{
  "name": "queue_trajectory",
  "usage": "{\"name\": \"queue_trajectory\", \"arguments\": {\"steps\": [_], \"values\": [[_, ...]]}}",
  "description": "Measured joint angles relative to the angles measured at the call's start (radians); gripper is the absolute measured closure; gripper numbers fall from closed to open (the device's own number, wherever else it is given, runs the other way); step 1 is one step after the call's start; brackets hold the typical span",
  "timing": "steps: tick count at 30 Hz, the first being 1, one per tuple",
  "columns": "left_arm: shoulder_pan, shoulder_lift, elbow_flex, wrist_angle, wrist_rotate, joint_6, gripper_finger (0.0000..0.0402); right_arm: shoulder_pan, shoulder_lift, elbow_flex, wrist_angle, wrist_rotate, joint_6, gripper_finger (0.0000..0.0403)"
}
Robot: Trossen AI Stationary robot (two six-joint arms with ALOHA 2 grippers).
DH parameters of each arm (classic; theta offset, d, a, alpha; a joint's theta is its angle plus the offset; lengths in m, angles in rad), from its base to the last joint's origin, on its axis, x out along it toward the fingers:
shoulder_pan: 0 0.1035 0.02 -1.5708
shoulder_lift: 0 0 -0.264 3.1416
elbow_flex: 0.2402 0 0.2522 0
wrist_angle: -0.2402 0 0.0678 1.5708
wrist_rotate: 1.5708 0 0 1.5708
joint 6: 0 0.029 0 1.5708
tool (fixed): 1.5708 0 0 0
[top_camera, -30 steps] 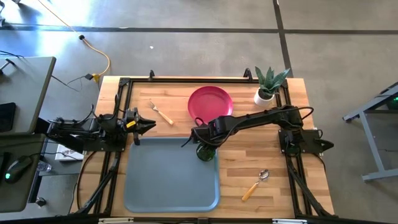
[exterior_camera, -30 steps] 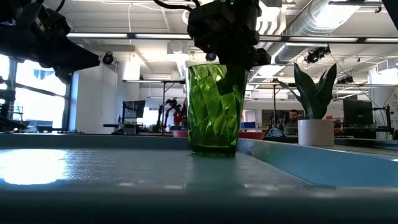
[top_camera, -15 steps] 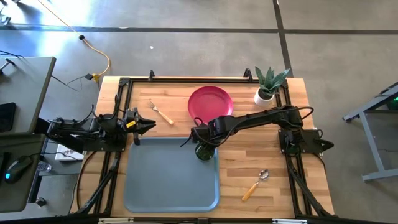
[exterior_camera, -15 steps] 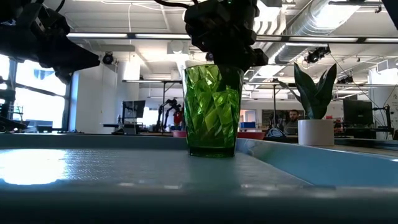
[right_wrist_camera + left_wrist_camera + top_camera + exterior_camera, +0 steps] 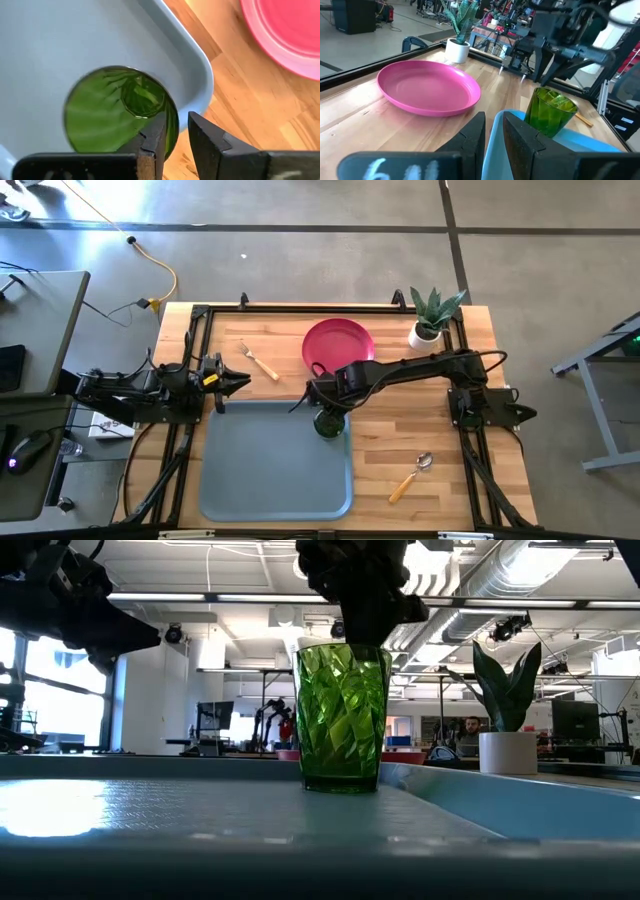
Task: Pick and place plate/cup/fork/spoon on tray
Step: Put the orange fork on the blue serving tray to the bottom left of the green glass
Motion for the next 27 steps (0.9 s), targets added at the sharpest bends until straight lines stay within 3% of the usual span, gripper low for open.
{"name": "queue_trajectory", "arguments": {"steps": [10, 18, 23, 27], "values": [[0.0, 0.0, 0.0, 0.0, -0.002, -0.002, 0.0344, 0.0, 0.0, 0.138, -0.033, 0.04, 0.0, 0.0329], [0.0, 0.0, 0.0, -0.016, -0.033, -0.116, 0.0341, 0.0, 0.0, 0.261, -0.055, 0.114, 0.002, 0.0329], [0.0, 0.008, 0.0, -0.027, -0.041, -0.18, 0.032, 0.0, 0.0, 0.332, -0.064, 0.162, 0.003, 0.0329], [0.0, 0.017, 0.0, -0.026, -0.119, -0.25, 0.0291, -0.002, 0.0, 0.389, -0.08, 0.224, 0.003, 0.0329]]}}
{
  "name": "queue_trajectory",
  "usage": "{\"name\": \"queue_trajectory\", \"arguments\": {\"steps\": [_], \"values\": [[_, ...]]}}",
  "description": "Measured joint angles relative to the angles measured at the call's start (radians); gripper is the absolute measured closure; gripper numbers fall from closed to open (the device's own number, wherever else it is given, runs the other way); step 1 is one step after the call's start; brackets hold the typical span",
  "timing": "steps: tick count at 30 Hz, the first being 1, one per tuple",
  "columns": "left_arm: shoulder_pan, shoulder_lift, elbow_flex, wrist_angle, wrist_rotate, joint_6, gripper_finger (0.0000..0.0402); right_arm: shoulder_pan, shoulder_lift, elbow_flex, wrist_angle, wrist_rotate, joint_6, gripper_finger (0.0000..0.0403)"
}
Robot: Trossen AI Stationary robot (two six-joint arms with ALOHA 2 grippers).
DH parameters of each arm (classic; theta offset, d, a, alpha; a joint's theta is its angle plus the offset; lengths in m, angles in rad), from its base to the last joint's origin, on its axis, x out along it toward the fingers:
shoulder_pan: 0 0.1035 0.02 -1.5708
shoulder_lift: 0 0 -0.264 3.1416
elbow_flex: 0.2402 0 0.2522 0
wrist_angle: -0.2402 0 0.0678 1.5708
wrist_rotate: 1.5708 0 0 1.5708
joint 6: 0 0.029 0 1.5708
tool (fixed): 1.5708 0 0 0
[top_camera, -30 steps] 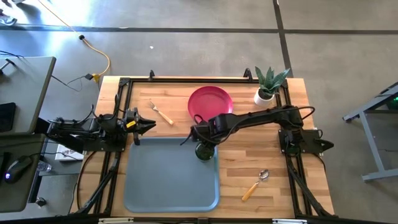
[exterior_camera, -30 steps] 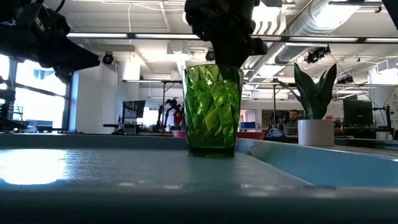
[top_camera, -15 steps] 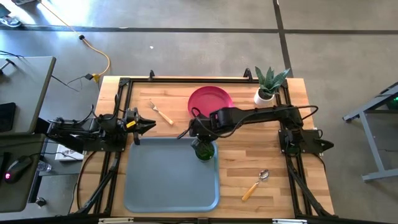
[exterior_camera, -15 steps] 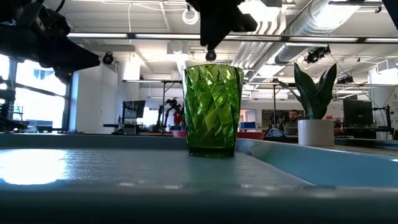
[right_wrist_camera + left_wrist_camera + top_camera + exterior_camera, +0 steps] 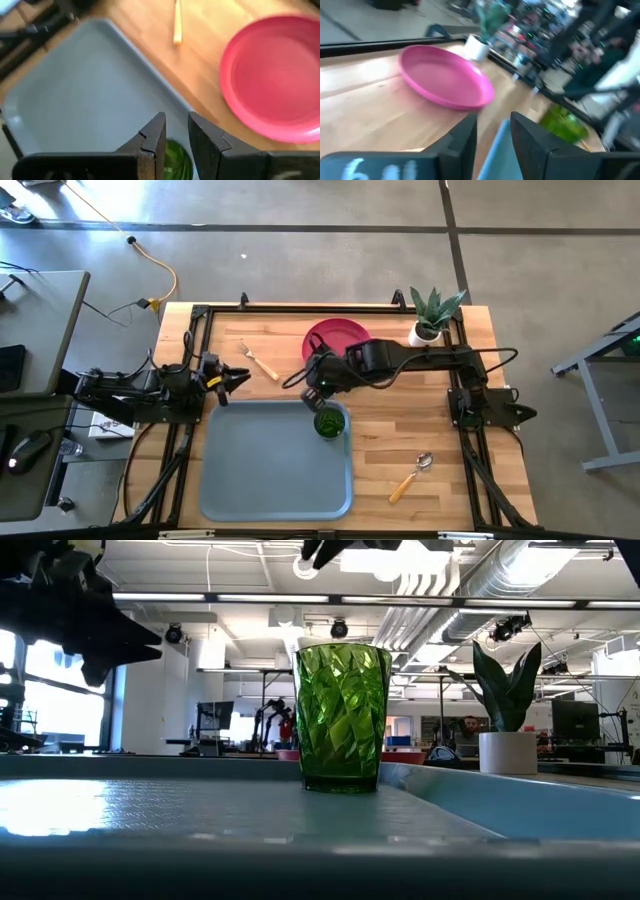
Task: Pick and place plate/cup/fork/spoon on tray
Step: Put the orange fork on the blue serving tray to the bottom left of the green glass
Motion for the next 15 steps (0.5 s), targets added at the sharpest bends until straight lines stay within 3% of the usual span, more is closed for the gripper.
{"name": "queue_trajectory", "arguments": {"steps": [5, 15], "values": [[0.0, 0.0, 0.0, 0.007, -0.101, -0.167, 0.0278, -0.018, 0.0, 0.071, -0.049, 0.062, -0.002, 0.0329], [0.0, 0.016, 0.025, 0.029, -0.117, -0.283, 0.0284, -0.084, -0.034, 0.099, -0.135, 0.064, -0.01, 0.0329]]}}
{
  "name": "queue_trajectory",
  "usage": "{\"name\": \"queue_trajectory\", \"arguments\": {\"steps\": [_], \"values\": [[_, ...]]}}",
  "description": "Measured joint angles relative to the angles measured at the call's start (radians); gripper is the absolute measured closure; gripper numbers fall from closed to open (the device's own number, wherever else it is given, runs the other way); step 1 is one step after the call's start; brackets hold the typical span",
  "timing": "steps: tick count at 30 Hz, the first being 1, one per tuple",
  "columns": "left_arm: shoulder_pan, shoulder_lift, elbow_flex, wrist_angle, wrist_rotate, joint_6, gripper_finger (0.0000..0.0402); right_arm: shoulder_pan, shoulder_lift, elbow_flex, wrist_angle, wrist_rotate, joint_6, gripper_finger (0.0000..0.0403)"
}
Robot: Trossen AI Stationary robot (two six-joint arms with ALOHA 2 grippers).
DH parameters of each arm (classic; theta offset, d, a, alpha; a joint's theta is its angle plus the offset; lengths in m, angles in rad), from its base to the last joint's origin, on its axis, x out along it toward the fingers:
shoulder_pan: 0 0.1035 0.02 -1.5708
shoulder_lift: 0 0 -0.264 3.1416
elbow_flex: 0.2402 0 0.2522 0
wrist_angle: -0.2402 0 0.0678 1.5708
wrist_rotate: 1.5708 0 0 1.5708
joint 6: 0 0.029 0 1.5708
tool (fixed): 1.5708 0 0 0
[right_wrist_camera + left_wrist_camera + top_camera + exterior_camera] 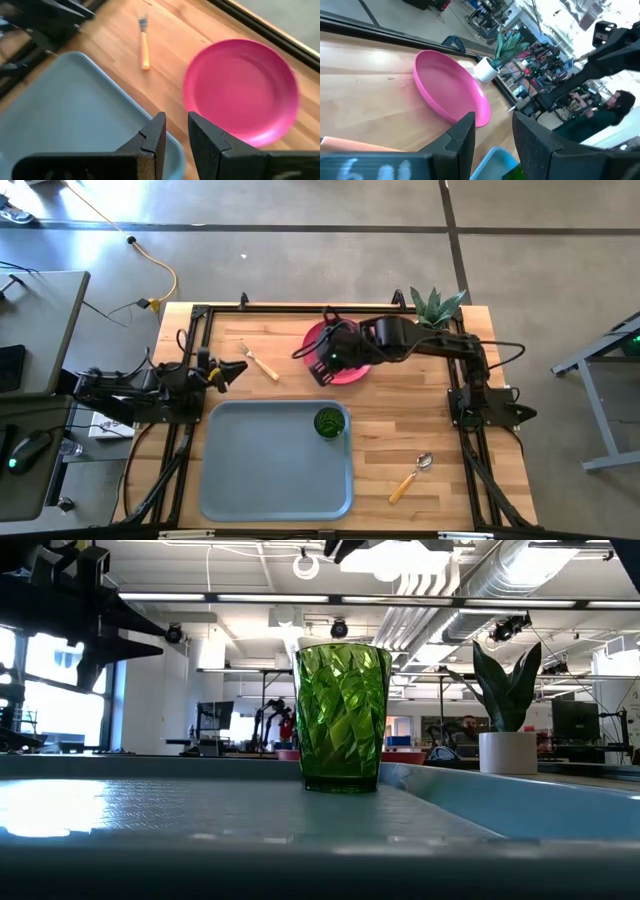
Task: Pick and place plate/cup/fork/spoon on tray
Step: Put the orange fork on the blue serving tray to the bottom left of the green glass
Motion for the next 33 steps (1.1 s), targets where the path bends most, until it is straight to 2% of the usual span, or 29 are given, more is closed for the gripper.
{"name": "queue_trajectory", "arguments": {"steps": [3, 6, 10, 14, 21, 27, 33], "values": [[0.0, 0.031, 0.026, -0.002, -0.011, -0.013, 0.0284, -0.019, -0.009, 0.0, -0.013, 0.0, -0.04, 0.0329], [0.0, 0.078, 0.056, -0.006, -0.032, -0.089, 0.0284, -0.04, -0.011, -0.001, -0.016, -0.004, -0.084, 0.0329], [0.01, 0.164, 0.114, -0.003, -0.035, -0.172, 0.0284, -0.071, -0.011, -0.001, -0.017, -0.011, -0.164, 0.0329], [0.035, 0.258, 0.181, -0.002, -0.038, -0.194, 0.0284, -0.107, -0.015, -0.002, -0.02, -0.023, -0.242, 0.0329], [0.091, 0.403, 0.297, -0.007, -0.122, -0.243, 0.0284, -0.165, -0.033, -0.002, -0.065, -0.045, -0.341, 0.0329], [0.149, 0.529, 0.378, -0.088, -0.118, -0.288, 0.0284, -0.21, -0.057, -0.002, -0.084, -0.045, -0.419, 0.0329], [0.22, 0.66, 0.447, -0.118, -0.069, -0.306, 0.0284, -0.241, -0.076, -0.002, -0.103, -0.044, -0.509, 0.0329]]}}
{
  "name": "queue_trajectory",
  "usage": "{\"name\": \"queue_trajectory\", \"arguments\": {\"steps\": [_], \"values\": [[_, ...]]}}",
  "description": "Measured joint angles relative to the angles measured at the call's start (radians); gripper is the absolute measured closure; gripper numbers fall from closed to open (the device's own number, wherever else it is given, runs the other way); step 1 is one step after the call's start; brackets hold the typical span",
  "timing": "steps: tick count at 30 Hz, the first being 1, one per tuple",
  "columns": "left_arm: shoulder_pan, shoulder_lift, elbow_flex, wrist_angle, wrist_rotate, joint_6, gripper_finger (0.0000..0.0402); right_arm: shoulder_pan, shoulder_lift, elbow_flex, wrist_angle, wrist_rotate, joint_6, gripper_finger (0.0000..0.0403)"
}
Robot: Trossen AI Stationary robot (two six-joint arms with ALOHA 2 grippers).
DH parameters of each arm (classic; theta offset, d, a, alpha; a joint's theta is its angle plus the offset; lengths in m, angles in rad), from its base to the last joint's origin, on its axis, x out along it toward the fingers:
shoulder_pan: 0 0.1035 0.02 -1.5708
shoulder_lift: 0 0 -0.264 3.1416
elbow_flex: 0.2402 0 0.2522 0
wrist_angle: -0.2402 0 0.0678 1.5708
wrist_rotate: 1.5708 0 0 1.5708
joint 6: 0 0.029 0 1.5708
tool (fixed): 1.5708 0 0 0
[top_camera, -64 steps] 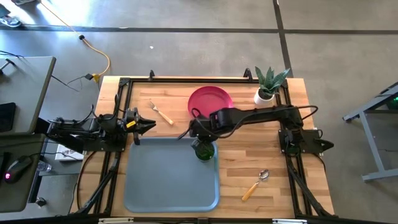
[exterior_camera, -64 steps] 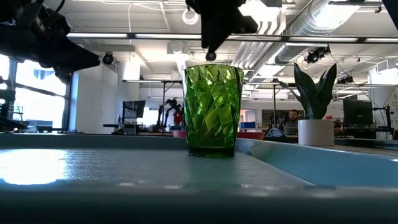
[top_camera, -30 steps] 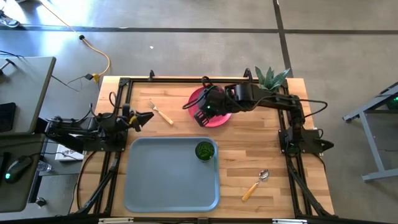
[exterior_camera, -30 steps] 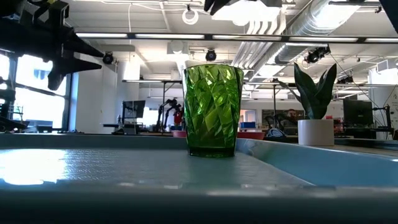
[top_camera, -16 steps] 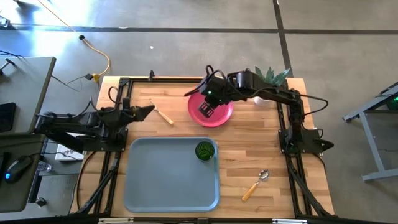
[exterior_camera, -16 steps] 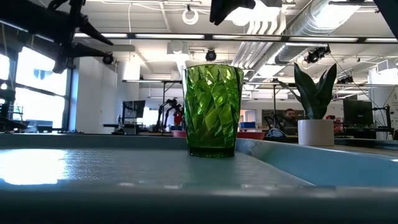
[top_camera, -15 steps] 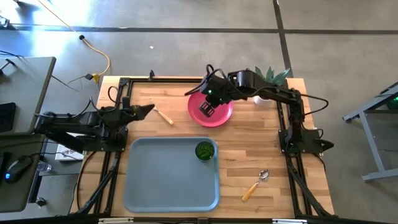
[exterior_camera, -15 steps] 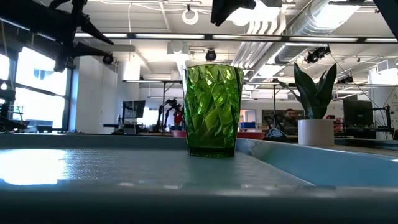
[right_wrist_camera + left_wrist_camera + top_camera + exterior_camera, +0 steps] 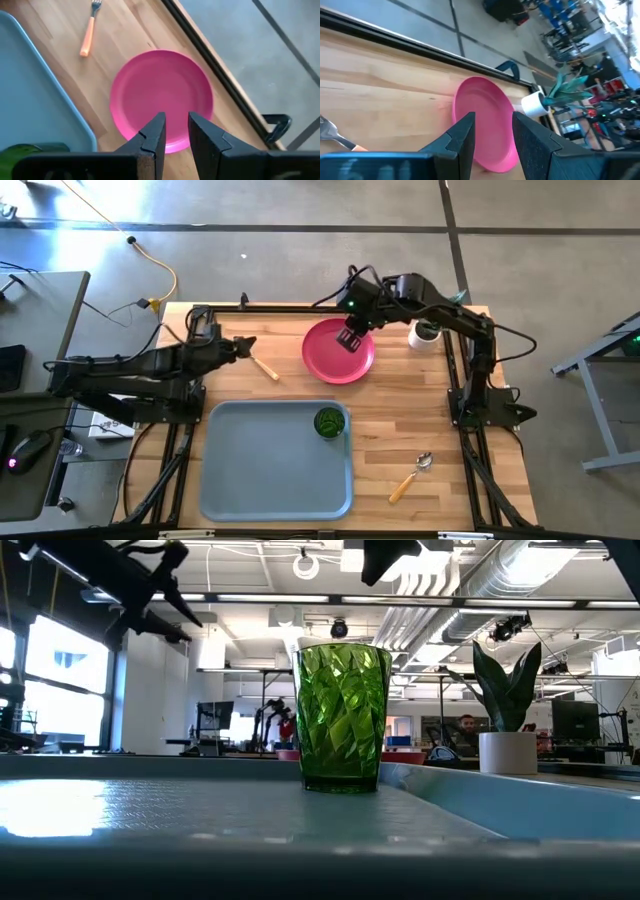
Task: Pick and place plate/cup/fork/spoon on tray
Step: Put the orange fork on the blue serving tray to the bottom left of the green glass
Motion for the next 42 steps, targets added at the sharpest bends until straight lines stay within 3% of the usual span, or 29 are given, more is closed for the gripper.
{"name": "queue_trajectory", "arguments": {"steps": [10, 22, 42], "values": [[0.123, 0.198, 0.115, -0.065, 0.108, -0.075, 0.0284, -0.034, -0.007, 0.0, -0.043, 0.0, -0.075, 0.0329], [0.192, 0.393, 0.125, -0.103, 0.265, -0.261, 0.0284, -0.036, -0.006, -0.003, -0.06, 0.0, -0.165, 0.0329], [0.228, 0.469, 0.125, -0.167, 0.481, -0.295, 0.0284, -0.083, -0.006, -0.003, -0.059, 0.069, -0.201, 0.0329]]}}
